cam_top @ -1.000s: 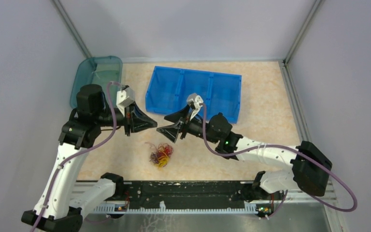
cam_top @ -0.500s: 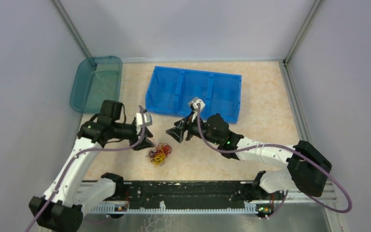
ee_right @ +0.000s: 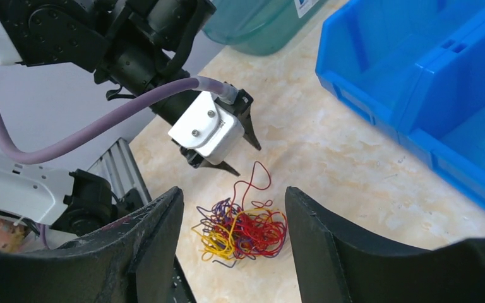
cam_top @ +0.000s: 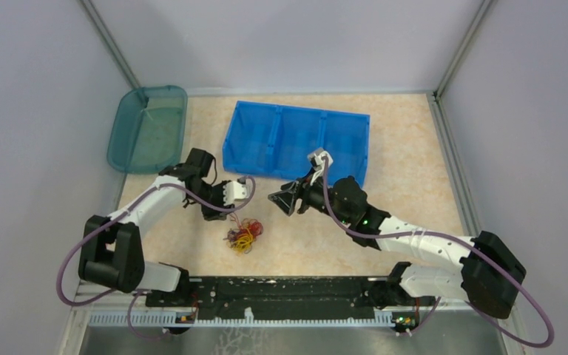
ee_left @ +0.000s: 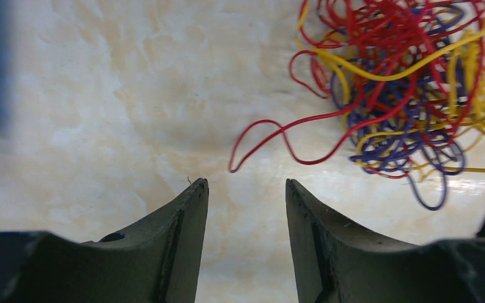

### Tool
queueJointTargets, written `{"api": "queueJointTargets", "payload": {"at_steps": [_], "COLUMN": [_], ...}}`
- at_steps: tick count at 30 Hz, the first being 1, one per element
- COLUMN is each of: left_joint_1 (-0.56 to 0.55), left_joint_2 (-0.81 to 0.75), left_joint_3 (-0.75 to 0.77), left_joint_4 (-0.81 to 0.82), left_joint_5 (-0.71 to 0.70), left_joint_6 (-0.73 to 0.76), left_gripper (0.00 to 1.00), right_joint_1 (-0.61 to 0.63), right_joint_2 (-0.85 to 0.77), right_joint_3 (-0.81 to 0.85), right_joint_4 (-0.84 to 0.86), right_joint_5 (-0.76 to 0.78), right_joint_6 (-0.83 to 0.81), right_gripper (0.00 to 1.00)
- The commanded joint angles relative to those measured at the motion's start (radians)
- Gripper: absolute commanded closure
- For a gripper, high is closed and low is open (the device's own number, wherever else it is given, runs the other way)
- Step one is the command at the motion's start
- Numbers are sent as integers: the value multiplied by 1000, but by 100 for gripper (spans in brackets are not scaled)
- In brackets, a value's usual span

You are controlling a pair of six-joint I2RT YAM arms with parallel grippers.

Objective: Untangle the cables

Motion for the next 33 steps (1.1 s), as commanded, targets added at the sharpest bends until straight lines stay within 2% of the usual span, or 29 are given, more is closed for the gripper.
{"api": "queueJointTargets", "payload": {"at_steps": [1,7,10,16,24,33], "left_joint_1": [9,27,26,23,13,-14], "left_joint_2": [-4,-7,-4,39,61,43], "left_joint_3": [-2,-10,-14,4,6,-40], "left_joint_4": [113,122,70,-30,-17,138], "left_joint_5": [-32,32,79,145,158,195], "left_joint_6": [153,254,336,379,388,248], "left_gripper": [46,47,47,46,47,59], "right_joint_1": [-13,-23,-36,-68,-80,-80], "right_joint_2": [-28,-21,-23,-9,1,-8], "right_joint_3": [0,8,9,3,3,8], "right_joint_4": [27,39,50,75,93,90], "right_joint_5": [10,-4,-13,-40,-49,-46], "right_joint_6": [17,30,41,69,91,108], "right_gripper": [39,41,42,44,46,52]}}
